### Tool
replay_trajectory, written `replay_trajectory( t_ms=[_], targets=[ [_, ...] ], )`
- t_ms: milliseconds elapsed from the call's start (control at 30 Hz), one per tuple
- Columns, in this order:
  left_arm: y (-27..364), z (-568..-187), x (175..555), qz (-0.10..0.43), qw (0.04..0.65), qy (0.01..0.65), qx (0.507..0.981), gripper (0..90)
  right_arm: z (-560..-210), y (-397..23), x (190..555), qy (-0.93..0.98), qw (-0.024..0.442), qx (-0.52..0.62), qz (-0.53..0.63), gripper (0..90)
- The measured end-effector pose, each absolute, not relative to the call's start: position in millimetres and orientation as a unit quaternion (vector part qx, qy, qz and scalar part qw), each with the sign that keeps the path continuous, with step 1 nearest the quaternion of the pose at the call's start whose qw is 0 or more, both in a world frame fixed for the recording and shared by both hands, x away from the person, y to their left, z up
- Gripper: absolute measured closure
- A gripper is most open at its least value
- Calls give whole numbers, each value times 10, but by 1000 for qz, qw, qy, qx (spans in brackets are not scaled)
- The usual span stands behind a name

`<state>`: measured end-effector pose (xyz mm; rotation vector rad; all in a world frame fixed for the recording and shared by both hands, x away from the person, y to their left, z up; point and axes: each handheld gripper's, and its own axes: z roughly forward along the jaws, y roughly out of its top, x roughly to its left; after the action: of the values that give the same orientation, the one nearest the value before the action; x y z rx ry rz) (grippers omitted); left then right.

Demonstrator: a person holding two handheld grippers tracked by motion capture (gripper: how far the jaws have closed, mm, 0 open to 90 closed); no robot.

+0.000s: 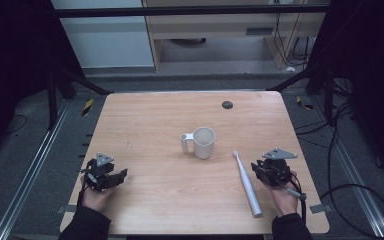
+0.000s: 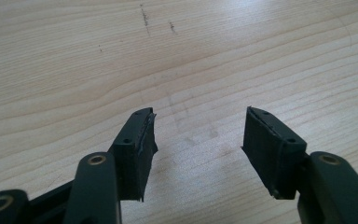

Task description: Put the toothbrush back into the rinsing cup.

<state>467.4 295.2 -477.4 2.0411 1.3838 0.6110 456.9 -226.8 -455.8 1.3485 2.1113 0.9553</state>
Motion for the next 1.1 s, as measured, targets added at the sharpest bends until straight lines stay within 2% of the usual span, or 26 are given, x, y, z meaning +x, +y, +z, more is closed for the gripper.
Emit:
replay_trajectory(
  t_ms=[167,400,700,967,1100],
  targets=[
    [2950,-4781,4678,231,293,519,769,395,-4478,-2262,4556,769,235,496,327,560],
    [2941,-4790,4684,230,288,516,773,386,-4411,-2172,4555,779,215,497,317,456],
    [2937,-4797,4690,229,284,516,775,382,-4382,-2067,4575,791,192,500,295,398],
    [2940,-4796,4691,228,284,516,775,381,-4423,-1998,4631,799,183,505,268,396],
    [2934,-4795,4693,228,283,515,776,381,-4447,-1944,4669,805,184,505,252,425]
  ],
)
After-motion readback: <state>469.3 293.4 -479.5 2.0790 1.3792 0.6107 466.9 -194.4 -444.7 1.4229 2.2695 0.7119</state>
